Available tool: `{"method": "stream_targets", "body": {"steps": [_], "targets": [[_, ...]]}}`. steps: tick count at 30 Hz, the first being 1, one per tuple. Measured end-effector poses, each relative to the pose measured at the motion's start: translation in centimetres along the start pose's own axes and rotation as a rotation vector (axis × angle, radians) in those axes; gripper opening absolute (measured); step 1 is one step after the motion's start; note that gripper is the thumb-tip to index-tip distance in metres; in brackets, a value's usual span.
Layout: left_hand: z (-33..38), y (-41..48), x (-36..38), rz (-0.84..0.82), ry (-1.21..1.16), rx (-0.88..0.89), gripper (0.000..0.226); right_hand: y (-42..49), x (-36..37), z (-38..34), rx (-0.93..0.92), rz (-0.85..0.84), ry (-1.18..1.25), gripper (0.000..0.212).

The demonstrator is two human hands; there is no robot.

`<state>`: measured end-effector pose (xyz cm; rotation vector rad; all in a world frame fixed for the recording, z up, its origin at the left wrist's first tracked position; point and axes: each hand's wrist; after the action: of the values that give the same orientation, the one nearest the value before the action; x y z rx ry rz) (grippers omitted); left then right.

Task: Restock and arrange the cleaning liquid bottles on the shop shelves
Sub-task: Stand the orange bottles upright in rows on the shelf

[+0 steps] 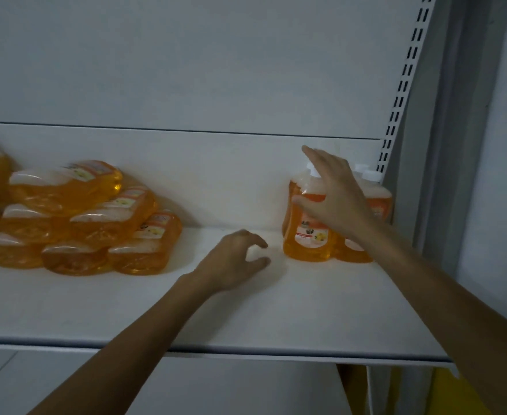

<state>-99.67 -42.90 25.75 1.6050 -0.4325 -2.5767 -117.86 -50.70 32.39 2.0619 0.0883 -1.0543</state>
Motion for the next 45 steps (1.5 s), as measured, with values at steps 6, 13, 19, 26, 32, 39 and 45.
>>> {"method": "stream_targets", "body": {"steps": [6,13,19,26,32,39,45], "targets": [[-4.8,-3.4,-9.9,0.353,0.150,0.114,0.025,4.4,5.5,-8.8,-0.055,0.054,0.289,0.058],[-14.1,-8.1,-19.3,0.620,0.272,-0.182,0.051,9.0,14.0,-18.6,0.090,-0.266,0.517,0.059],[-18.0,-8.8,-20.3,0.318,-0.098,-0.412,0.092,11.4,19.0,-23.2,0.152,-0.457,0.441,0.077],[-18.7,-8.7,-19.6,0.406,-0.193,-0.294,0.089,11.9,20.3,-23.5,0.171,-0.418,0.496,0.072],[-17.1,-9.1,-20.1,0.454,-0.300,-0.105,0.093,11.4,17.3,-24.2,0.138,-0.190,0.643,0.077],[-10.7,-7.0,-17.4,0.373,-0.471,-0.015,0.097,9.0,8.8,-20.9,0.113,-0.057,0.721,0.097],[-5.6,-5.0,-10.5,0.164,-0.664,-0.030,0.115,5.3,4.3,-15.2,0.095,-0.166,0.447,0.102]]}}
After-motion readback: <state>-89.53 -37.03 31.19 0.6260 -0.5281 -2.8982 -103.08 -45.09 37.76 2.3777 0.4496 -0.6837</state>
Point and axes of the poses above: each hand's wrist, its own y-axis towards the middle knuckle, its own x-axis out of the palm, z = x × y, and after that the axes turned 1 degree about z, right-handed
